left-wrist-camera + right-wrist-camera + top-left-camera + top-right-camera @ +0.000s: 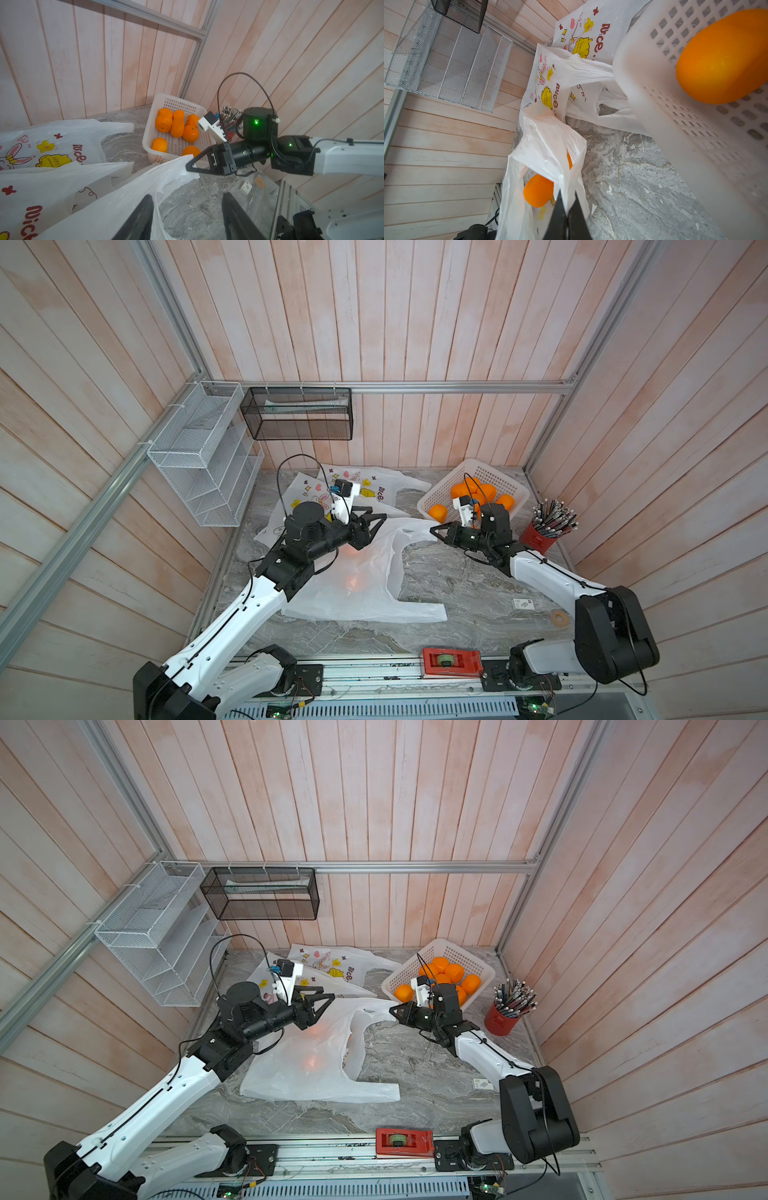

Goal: Place the oranges into plastic bags & tie knots
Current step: Adjust the plastic bag at the center of the board.

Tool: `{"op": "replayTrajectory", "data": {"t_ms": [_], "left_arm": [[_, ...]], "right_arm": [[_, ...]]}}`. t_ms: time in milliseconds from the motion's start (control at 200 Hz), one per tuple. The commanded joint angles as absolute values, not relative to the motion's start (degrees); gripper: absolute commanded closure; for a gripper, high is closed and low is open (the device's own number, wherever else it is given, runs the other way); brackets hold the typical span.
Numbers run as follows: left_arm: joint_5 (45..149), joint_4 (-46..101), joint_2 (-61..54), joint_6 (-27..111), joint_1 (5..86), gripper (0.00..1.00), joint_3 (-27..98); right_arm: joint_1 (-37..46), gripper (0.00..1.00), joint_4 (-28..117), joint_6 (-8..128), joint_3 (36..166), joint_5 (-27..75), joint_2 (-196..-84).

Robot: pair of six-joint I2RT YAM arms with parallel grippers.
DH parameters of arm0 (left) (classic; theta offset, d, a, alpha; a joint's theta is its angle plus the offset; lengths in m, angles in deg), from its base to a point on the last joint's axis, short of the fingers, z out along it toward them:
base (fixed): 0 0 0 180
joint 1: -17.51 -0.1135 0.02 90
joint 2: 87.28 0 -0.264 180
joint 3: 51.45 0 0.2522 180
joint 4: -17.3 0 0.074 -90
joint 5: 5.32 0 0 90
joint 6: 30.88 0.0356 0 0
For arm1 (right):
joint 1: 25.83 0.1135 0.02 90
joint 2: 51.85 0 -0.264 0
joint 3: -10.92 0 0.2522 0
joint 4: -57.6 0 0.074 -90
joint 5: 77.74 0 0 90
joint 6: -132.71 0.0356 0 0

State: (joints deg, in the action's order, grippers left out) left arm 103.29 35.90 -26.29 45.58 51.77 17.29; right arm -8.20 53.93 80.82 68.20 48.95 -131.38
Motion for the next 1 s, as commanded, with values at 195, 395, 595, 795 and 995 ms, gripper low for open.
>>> {"op": "replayTrajectory", "data": {"t_ms": [195,395,595,795,995], "left_arm": [[82.6,42.3,-25.1,57.6,71.5,0.43,18.5],[76.1,45.8,-20.0,60.4,83.6,0.38,17.6],[70.1,52.5,-11.1,61.7,89.5,0.29,20.3],[68.4,51.8,-2.0,58.2,95.5,0.26,23.5],[69.7,50.4,3.3,50.9,98.3,0.22,26.0]], "right_arm": [[-9.2,1.00,52.1,79.7,68.7,48.1,-131.3],[-9.4,1.00,51.7,79.4,68.7,47.8,-131.4],[-9.4,1.00,51.2,79.1,68.7,47.9,-131.6],[-9.4,1.00,51.0,79.4,68.7,47.7,-131.6],[-9.4,1.00,50.4,79.2,68.8,47.7,-131.6]]}}
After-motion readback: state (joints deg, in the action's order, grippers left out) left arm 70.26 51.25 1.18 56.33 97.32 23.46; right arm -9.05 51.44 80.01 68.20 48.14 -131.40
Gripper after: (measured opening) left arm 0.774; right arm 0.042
